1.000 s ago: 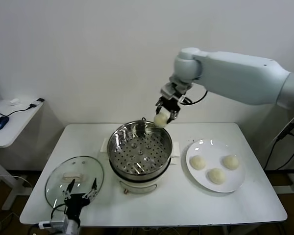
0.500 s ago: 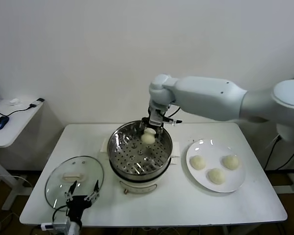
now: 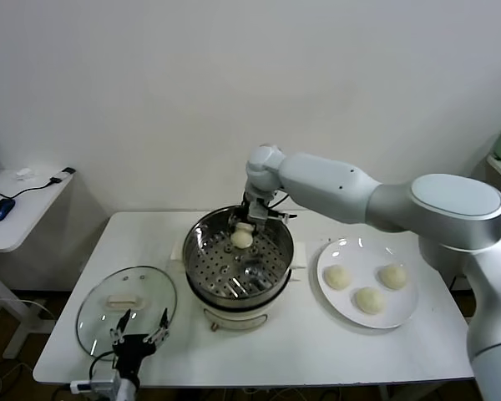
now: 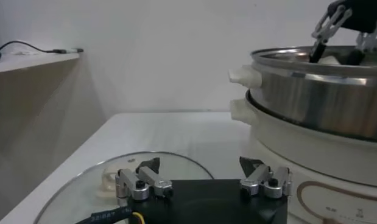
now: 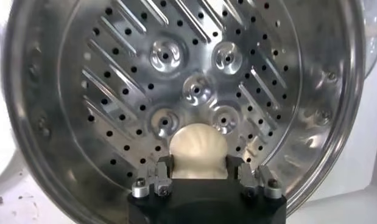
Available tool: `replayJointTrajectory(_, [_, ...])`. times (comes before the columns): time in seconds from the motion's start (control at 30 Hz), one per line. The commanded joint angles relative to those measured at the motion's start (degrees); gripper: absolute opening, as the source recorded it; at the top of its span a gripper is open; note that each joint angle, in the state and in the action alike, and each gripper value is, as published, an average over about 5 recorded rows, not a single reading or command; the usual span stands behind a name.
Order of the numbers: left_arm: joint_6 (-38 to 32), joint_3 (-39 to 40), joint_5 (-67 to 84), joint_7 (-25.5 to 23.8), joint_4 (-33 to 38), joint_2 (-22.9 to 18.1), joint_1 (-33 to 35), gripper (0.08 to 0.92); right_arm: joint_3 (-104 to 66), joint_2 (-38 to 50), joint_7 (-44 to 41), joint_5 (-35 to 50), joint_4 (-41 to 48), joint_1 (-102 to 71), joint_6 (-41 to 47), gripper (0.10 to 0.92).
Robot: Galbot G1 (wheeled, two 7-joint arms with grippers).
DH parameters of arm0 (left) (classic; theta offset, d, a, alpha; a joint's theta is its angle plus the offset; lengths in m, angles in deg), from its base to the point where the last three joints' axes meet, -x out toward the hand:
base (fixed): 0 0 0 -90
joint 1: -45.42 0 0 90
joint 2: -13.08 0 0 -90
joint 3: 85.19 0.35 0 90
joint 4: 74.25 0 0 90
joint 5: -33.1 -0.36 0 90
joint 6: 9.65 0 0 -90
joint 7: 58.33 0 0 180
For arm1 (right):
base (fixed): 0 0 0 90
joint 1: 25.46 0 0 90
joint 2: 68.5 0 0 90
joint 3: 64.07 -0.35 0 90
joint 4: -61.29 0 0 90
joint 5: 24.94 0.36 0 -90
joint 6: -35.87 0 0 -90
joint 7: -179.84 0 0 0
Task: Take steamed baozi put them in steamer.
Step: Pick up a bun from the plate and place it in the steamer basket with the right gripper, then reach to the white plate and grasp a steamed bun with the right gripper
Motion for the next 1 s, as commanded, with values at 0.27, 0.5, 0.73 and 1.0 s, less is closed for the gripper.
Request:
replayJointTrajectory(0.27, [0.1,0.5,-0.7,-0.1,1.8,-0.4,0.6,0.823,2.9,4.2,-6.2,16.2,-6.2,8.6,-1.0,0.822])
replayJointTrajectory(0.5, [-0.4,0.7,-0.9,-0.1,2.5,-0.4,0.7,0.823,13.0,16.3,-9.9,39.6,-14.9,22.3,13.7,0.823])
replayJointTrajectory(0.73, [-1.4,0.7,-0.6,0.0,2.4,-0.2,0.6,0.823,30.3,29.9,-5.1,52.2,-25.0,33.4,37.2,0.823])
replayJointTrajectory(1.0, [-3.0,0.4,-0.3,0.0,1.6,0.0,0.2,0.823,39.0,40.1,1.3,52.2,-33.0,30.0,50.0,0.822])
